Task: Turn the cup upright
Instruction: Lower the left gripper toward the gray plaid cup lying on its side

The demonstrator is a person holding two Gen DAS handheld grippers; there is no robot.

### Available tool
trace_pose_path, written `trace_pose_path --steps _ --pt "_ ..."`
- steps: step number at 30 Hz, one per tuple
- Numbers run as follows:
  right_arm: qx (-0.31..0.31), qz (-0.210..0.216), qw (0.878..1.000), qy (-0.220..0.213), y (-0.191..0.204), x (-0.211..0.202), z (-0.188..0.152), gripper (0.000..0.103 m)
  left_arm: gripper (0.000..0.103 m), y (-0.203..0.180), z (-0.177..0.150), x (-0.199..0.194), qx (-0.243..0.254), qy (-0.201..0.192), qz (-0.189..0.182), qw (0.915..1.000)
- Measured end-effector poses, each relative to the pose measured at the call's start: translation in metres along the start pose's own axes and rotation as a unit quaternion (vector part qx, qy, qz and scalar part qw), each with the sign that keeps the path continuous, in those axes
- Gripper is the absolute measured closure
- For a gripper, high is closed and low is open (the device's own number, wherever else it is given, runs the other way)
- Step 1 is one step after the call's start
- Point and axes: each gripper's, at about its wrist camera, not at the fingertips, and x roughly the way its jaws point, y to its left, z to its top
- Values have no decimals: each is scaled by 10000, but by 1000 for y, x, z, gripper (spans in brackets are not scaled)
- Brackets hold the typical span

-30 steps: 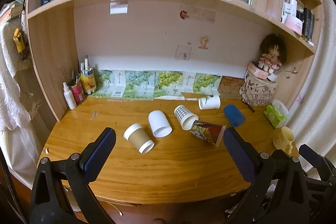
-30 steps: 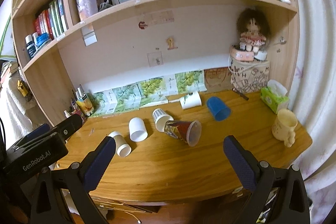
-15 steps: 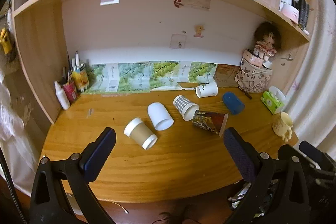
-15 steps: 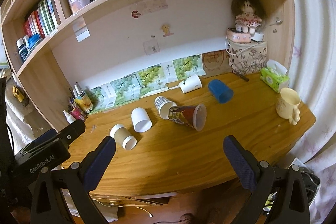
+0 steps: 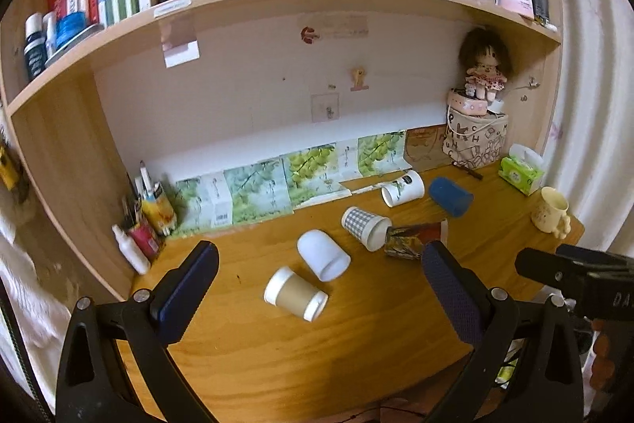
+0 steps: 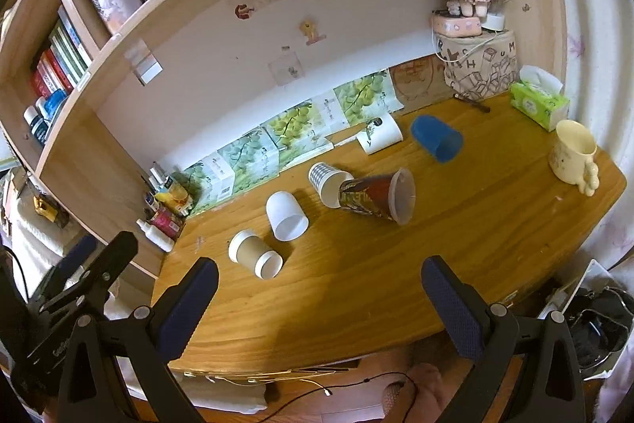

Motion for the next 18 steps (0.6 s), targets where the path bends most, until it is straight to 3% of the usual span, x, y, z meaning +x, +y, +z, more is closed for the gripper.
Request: trace_pose_path --steps 10,18 --pt "92 71 9999 67 -2 35 28 0 1 -1 17 33 586 30 46 9983" --pt "267 76 9992 294 -17 70 56 0 1 -15 31 78 1404 159 27 9900"
